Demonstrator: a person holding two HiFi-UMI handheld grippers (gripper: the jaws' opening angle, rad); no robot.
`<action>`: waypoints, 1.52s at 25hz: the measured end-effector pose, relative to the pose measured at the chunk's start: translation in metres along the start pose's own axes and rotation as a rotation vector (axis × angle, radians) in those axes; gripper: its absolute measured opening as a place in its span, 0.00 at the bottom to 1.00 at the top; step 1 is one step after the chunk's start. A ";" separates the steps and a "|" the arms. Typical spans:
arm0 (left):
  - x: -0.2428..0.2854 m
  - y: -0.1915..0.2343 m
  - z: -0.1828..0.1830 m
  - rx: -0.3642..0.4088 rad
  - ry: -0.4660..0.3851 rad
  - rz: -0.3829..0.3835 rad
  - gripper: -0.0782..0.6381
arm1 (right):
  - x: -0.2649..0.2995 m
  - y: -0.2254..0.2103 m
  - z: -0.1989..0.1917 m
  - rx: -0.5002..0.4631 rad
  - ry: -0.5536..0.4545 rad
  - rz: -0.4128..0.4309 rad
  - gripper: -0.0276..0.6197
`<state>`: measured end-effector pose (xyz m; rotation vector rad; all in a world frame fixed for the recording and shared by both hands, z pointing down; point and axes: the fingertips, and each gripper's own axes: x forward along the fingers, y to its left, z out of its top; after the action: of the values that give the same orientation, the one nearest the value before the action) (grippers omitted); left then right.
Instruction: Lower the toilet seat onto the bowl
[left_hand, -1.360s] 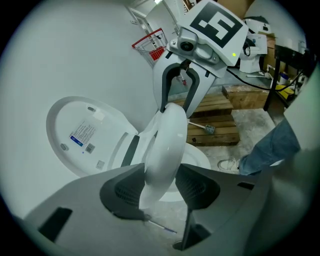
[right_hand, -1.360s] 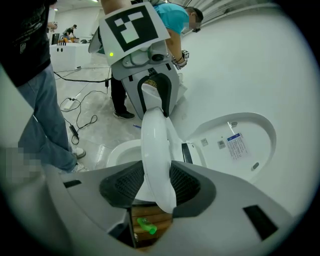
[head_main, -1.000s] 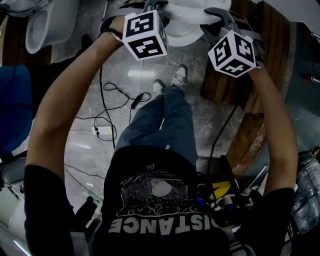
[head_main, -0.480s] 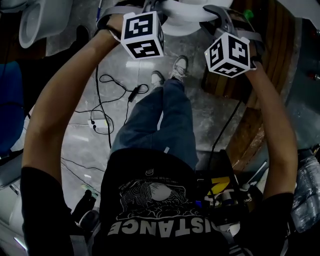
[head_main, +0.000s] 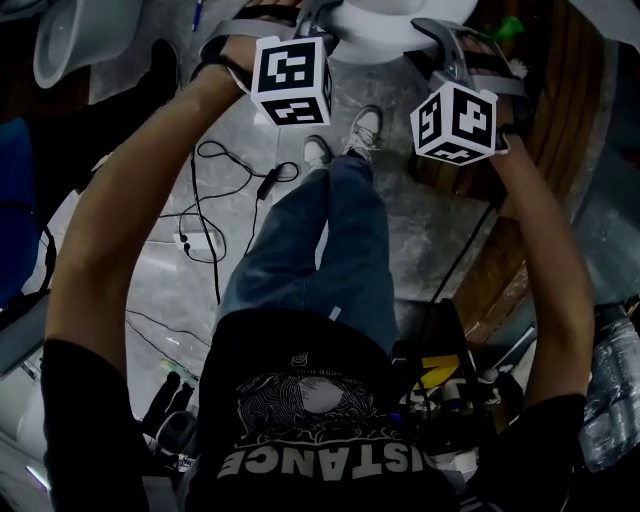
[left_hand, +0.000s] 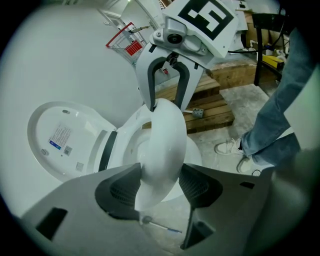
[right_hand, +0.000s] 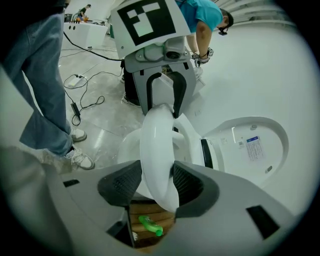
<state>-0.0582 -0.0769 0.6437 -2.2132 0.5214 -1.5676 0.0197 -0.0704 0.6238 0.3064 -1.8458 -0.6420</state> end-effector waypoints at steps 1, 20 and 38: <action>0.003 -0.003 -0.002 0.006 0.003 -0.001 0.44 | 0.004 0.003 0.000 -0.002 0.001 0.005 0.35; 0.055 -0.052 -0.033 0.077 0.021 -0.035 0.45 | 0.062 0.056 -0.010 -0.031 0.026 0.054 0.36; 0.093 -0.078 -0.039 0.105 0.029 -0.083 0.45 | 0.098 0.089 -0.031 -0.081 0.054 0.108 0.36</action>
<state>-0.0595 -0.0600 0.7701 -2.1616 0.3516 -1.6315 0.0213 -0.0552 0.7586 0.1684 -1.7669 -0.6261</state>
